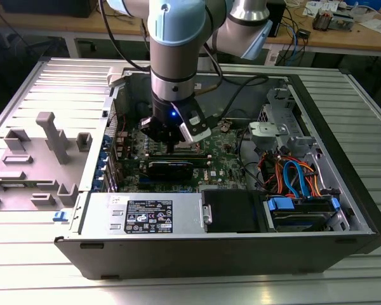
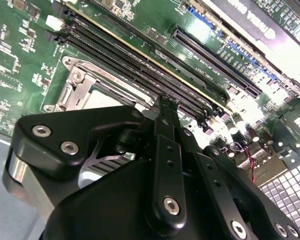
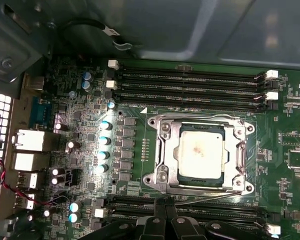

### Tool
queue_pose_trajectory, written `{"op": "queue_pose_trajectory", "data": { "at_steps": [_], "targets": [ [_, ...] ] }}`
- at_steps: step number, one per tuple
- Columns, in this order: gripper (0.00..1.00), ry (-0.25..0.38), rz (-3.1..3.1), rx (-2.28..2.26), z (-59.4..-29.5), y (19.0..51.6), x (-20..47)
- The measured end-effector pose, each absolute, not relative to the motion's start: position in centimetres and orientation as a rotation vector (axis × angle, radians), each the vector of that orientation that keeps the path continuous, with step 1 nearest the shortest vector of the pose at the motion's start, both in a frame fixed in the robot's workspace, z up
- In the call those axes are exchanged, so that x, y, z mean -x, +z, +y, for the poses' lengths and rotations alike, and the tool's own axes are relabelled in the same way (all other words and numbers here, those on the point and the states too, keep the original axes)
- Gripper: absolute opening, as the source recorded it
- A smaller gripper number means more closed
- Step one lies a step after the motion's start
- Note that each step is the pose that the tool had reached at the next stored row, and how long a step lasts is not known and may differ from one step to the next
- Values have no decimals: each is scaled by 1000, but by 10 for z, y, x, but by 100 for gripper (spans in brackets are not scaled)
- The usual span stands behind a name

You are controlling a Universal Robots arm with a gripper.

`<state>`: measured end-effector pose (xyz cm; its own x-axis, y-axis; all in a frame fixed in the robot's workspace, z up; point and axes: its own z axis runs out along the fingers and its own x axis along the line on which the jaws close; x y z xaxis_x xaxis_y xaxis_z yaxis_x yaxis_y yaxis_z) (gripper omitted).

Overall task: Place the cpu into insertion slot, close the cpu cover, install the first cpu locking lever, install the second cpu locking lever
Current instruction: 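Install the second cpu locking lever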

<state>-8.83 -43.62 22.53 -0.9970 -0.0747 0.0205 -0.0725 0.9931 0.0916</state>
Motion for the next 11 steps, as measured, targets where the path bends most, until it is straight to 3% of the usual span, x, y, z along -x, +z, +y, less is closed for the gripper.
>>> {"op": "queue_pose_trajectory", "data": {
  "at_steps": [11],
  "targets": [
    [11, -155, -3089, -119, -436, 221, 90]
  ]
}}
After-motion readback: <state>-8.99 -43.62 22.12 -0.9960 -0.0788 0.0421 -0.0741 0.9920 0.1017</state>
